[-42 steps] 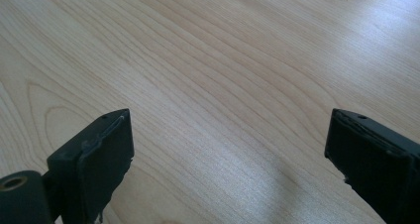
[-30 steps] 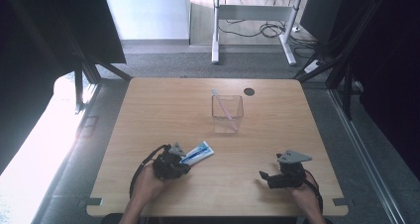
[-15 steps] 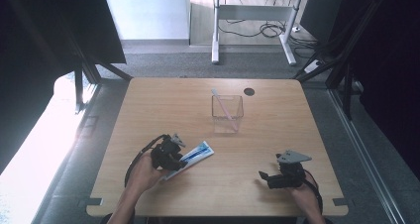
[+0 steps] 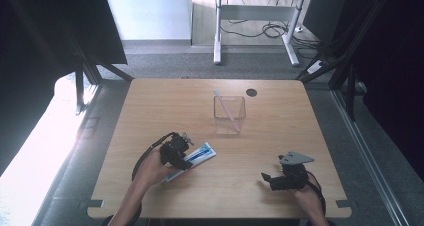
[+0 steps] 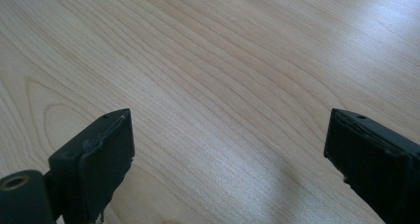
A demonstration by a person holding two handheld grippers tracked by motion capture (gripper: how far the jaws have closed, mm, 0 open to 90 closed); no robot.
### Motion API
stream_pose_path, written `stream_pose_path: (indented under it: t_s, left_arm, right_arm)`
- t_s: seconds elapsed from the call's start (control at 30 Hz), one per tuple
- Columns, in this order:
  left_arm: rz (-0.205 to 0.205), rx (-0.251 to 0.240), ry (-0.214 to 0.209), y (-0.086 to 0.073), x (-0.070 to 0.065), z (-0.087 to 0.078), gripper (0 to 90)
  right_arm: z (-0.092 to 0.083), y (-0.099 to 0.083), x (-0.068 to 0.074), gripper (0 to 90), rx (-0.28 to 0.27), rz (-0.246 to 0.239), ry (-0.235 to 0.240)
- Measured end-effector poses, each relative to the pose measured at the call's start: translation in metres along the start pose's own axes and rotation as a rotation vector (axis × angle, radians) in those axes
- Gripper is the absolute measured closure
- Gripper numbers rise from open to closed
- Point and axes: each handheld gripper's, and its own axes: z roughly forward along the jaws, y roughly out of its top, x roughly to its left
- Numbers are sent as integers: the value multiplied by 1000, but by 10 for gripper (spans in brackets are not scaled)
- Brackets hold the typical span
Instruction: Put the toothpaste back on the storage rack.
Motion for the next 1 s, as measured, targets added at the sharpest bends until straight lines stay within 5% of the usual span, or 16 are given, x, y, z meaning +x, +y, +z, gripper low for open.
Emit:
stream_pose_path:
  t_s: [0.57,0.73,1.0]
  left_arm:
    - [34,85,23,13,-2,15,503]
    - [31,71,23,13,-2,9,651]
    - [3,23,2,9,1,5,715]
  right_arm:
    - [0,0,0,54,3,-3,-1]
    - [0,0,0,54,3,-6,-1]
    - [0,-1,-1,54,1,1,-2]
